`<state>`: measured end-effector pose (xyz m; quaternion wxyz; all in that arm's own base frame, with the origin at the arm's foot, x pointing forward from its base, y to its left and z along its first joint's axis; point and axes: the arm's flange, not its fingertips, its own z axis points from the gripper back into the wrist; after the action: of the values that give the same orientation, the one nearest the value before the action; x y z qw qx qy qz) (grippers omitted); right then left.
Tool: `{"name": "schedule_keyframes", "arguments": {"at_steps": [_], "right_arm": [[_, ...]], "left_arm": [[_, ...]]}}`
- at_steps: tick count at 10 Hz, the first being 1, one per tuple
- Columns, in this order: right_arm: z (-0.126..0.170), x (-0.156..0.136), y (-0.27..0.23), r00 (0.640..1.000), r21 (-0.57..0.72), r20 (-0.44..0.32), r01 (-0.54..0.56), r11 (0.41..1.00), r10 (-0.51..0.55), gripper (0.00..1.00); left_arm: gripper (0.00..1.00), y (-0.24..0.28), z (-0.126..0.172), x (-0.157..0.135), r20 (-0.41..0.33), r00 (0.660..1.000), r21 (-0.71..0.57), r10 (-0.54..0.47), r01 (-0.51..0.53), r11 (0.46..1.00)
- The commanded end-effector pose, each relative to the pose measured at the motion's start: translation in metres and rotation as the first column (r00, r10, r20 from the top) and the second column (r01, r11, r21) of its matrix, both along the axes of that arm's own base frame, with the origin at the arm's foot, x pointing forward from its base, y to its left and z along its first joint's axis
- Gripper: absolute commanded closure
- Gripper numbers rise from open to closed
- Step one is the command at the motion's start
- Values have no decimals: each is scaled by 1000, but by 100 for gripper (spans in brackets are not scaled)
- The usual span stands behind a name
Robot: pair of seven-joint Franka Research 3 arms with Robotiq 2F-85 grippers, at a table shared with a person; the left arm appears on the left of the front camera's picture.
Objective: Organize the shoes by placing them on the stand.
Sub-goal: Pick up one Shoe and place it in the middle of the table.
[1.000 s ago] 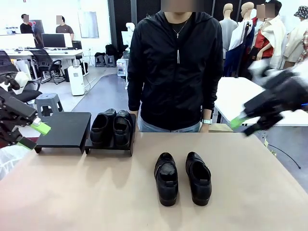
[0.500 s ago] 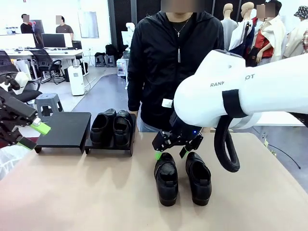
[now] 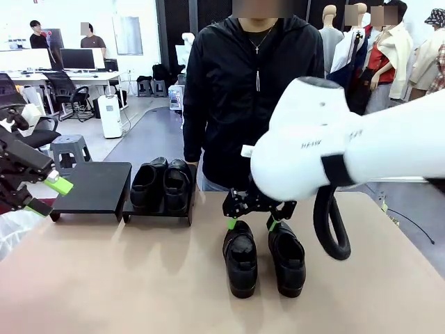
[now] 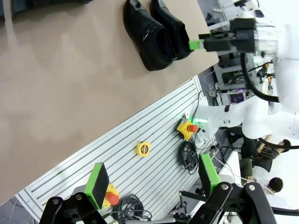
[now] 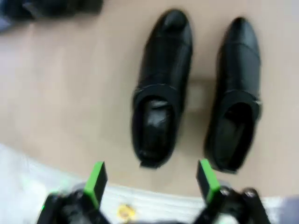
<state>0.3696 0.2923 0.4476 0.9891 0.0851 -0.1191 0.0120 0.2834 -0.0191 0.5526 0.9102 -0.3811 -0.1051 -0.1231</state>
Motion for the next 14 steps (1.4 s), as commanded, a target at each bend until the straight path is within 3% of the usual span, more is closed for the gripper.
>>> {"name": "schedule_keyframes", "arguments": {"at_steps": [1,3,8,12,14], "right_arm": [[-27,36,30,970,-175,-115,195,965,-216,0],[-47,60,30,929,-151,-145,320,935,-341,0],[-85,75,33,902,-184,-242,319,930,-357,0],[-93,75,25,897,-186,-279,300,936,-343,0],[-95,73,28,921,-161,-276,238,958,-276,100]], "left_arm": [[0,3,1,1,12,1000,-22,-21,21,1000],[0,3,1,1,12,1000,-22,-21,21,1000],[0,3,1,1,12,1000,-22,-21,21,1000],[0,3,1,1,12,1000,-22,-21,21,1000],[0,3,1,1,12,1000,-22,-21,21,1000]]}}
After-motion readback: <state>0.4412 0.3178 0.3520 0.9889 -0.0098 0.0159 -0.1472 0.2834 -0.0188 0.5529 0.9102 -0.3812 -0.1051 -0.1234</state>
